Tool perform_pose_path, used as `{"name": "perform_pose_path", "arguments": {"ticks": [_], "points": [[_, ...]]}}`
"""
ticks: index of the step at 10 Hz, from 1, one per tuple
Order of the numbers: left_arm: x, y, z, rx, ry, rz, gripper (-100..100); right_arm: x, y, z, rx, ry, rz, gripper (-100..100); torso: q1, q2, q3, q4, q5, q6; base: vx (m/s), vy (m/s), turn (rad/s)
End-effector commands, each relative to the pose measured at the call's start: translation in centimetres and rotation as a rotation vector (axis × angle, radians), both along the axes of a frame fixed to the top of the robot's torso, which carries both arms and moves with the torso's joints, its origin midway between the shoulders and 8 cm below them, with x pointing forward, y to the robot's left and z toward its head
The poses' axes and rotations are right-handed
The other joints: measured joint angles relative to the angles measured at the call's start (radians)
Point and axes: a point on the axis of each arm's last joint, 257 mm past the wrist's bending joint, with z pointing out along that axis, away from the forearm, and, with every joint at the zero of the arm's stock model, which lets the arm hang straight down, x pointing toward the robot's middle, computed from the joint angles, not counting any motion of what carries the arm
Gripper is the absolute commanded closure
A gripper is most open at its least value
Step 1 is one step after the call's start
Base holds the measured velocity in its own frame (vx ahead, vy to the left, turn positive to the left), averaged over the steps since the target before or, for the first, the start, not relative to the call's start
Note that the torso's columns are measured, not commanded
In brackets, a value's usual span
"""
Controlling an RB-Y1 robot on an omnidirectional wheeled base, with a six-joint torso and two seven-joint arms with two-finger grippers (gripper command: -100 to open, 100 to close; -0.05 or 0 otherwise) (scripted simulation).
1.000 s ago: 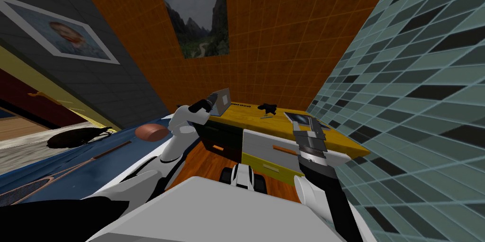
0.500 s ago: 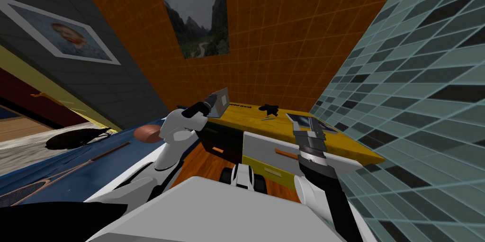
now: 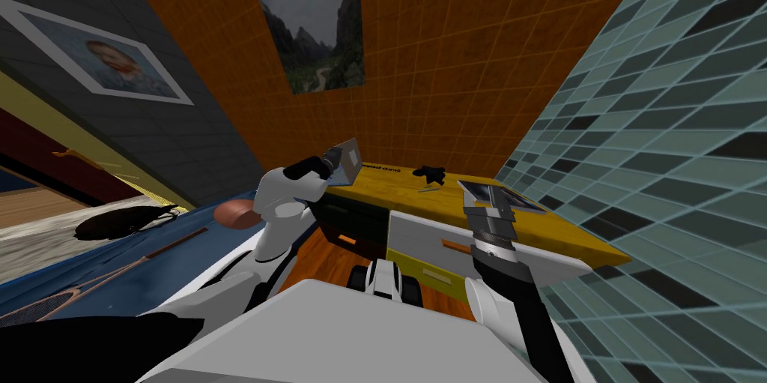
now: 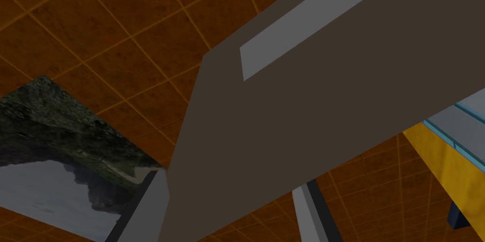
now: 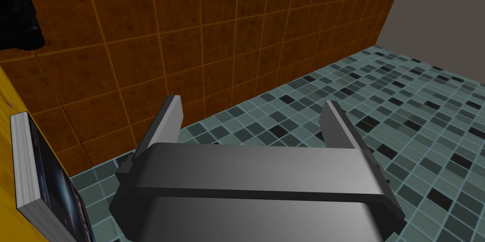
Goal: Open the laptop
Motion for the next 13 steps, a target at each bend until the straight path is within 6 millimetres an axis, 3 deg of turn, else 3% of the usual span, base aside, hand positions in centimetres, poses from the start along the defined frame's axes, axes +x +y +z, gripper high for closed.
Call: {"name": "perform_pose_path", "arguments": {"ticks": [1, 5, 13], "points": [[0.3, 0.0, -0.8, -0.115, 0.028, -0.005, 100, 0.0, 0.0, 0.0, 0.0, 0.0, 0.0, 0, -0.002, 0.0, 0.0, 0.0, -0.001, 0.0, 0.017, 0.065, 0.007], [0.5, -0.1, -0.9, -0.204, 0.042, -0.013, 100, 0.0, 0.0, 0.0, 0.0, 0.0, 0.0, 0, -0.006, 0.002, 0.0, 0.004, -0.005, 0.001, 0.015, 0.062, 0.008], [2.6, -0.6, -4.9, -0.579, 0.094, -0.033, 100, 0.0, 0.0, 0.0, 0.0, 0.0, 0.0, 0, -0.007, 0.002, 0.0, 0.005, -0.006, 0.001, -0.008, 0.067, 0.02]]}}
